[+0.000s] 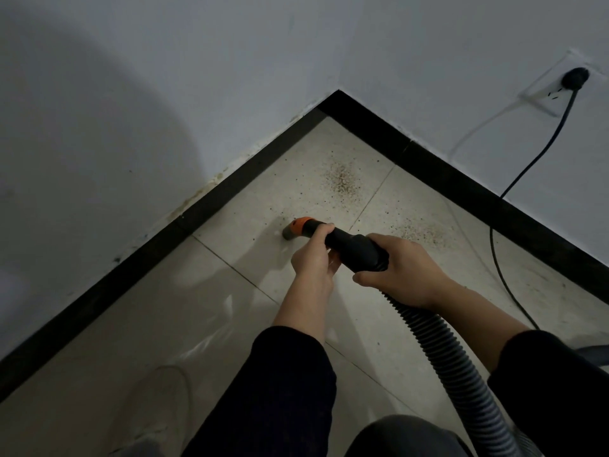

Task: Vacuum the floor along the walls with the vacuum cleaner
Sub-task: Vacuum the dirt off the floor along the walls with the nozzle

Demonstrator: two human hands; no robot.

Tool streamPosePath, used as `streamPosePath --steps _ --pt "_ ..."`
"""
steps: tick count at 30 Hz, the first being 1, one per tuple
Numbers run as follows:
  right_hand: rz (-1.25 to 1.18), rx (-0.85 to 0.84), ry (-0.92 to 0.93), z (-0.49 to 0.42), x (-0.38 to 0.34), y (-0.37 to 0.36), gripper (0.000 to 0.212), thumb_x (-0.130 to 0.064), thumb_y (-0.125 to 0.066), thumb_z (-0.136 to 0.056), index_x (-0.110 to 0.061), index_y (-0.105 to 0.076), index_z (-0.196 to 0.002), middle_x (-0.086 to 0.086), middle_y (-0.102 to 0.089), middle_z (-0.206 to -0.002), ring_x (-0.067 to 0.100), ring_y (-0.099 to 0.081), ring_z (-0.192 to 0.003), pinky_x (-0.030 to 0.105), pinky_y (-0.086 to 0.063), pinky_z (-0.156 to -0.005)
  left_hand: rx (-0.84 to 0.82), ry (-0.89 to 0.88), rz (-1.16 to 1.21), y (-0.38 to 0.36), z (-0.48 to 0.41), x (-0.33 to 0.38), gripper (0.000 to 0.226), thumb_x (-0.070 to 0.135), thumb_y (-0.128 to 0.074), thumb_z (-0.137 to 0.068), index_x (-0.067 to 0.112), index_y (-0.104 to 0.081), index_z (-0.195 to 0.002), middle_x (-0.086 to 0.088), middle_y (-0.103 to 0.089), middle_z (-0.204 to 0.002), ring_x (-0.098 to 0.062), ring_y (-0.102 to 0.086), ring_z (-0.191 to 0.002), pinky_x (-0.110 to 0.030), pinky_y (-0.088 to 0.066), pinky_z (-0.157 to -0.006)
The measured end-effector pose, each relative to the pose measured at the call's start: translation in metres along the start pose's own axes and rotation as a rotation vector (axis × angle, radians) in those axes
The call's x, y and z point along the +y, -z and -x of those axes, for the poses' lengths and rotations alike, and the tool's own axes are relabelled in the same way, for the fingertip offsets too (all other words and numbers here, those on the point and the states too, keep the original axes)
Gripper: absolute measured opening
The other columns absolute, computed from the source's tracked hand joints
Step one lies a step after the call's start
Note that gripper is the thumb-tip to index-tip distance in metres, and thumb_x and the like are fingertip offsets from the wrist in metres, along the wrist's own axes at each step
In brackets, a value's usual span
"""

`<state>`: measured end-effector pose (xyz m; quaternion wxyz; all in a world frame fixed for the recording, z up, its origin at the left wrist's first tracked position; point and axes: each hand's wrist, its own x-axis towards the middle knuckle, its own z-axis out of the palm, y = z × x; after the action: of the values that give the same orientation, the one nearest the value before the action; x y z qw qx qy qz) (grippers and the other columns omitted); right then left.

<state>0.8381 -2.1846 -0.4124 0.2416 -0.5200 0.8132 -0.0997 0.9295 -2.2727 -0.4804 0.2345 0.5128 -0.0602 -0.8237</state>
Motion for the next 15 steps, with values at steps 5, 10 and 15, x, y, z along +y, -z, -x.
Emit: streamPosePath --steps 5,10,15 --pt "0.007 -0.011 0.026 0.000 -0.008 -0.003 0.029 -0.030 -0.073 -0.076 -0.023 -0.061 -0.102 -0.002 -0.063 -0.078 0.013 -0.058 -0.069 0.026 -0.045 -0.059 0.022 -0.006 0.030 0.008 0.006 0.007 0.020 0.014 -0.074 -0.083 0.004 -0.059 -0.090 -0.012 -0.069 -0.099 -0.028 -0.068 -0.098 -0.036 -0.059 -0.083" --pt "0.011 -0.030 0.057 -0.005 -0.019 -0.007 0.030 -0.030 -0.073 -0.076 -0.023 -0.061 -0.102 -0.003 -0.062 -0.079 0.011 -0.057 -0.068 0.022 -0.043 -0.056 0.039 -0.027 0.078 0.017 0.009 0.014 0.025 0.013 -0.075 -0.080 0.002 -0.060 -0.096 -0.015 -0.069 -0.101 -0.030 -0.068 -0.099 -0.039 -0.059 -0.085" --pt "0.037 -0.042 0.086 -0.008 -0.026 -0.009 0.030 -0.031 -0.073 -0.077 -0.021 -0.061 -0.103 -0.001 -0.063 -0.080 0.011 -0.057 -0.068 0.022 -0.043 -0.057 0.061 -0.032 0.110 0.023 0.013 0.020 0.021 0.012 -0.074 -0.081 0.004 -0.058 -0.092 -0.013 -0.068 -0.097 -0.029 -0.069 -0.097 -0.036 -0.060 -0.080"
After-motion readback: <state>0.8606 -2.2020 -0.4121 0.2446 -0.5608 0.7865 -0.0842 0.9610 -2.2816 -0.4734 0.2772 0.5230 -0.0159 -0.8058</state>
